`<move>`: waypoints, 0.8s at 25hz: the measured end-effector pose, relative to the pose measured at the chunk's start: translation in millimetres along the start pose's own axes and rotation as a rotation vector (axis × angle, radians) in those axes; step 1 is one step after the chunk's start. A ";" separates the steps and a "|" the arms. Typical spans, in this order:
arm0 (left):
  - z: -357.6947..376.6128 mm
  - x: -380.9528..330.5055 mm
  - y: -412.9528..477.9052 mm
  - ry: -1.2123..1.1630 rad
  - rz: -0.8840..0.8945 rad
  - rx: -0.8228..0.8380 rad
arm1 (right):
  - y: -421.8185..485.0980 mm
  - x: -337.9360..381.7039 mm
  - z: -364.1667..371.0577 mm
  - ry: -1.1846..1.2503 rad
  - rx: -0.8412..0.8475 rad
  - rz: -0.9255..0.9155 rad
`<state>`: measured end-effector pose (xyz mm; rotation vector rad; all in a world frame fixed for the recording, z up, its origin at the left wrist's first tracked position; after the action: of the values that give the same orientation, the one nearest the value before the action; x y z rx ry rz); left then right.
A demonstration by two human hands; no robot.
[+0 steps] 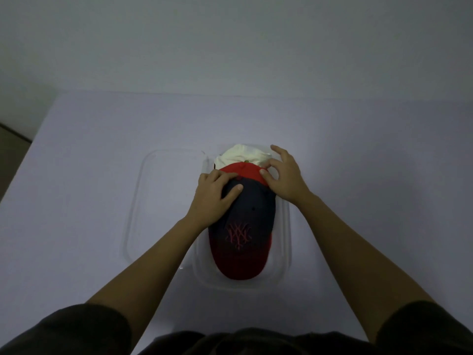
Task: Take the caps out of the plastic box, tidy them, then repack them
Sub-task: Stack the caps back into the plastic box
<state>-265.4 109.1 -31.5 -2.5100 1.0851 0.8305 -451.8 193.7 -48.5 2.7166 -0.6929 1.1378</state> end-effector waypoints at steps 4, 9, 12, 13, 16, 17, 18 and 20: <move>2.8 -9.7 2.8 0.055 0.049 -0.037 | 9.5 -3.1 -3.9 0.080 0.084 0.029; 14.8 -14.2 -0.3 -0.167 -0.014 -0.159 | 11.2 0.2 -1.1 0.149 0.060 0.061; 22.8 -18.5 -2.7 -0.151 -0.020 -0.161 | 9.3 -0.6 -0.5 0.186 0.028 0.060; 23.7 -20.3 -2.9 -0.144 -0.033 -0.158 | 8.1 0.1 -0.5 0.204 0.012 0.075; 21.4 -21.1 -2.6 -0.100 -0.029 -0.134 | -3.5 5.1 3.9 0.266 -0.082 0.130; 20.4 -21.4 -4.3 -0.103 0.002 -0.112 | -11.6 8.1 6.3 0.277 -0.125 0.147; 18.4 -22.2 -7.5 -0.140 0.016 -0.097 | -21.5 10.6 9.2 0.283 -0.166 0.165; 12.6 -20.8 -16.3 -0.280 -0.061 -0.111 | -45.4 15.8 15.5 0.298 -0.240 0.183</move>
<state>-269.8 137.8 -28.5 -2.4044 0.8873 1.2106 -411.5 224.0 -45.5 2.2619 -0.9732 1.3625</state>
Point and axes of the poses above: each hand's wrist, its own y-axis towards the middle knuckle, its own z-axis out of the palm, x = y × z, the point moved 2 cm from there along y, towards the middle knuckle, and after that the axes turned 2 degrees about y, right-handed, at the moved point
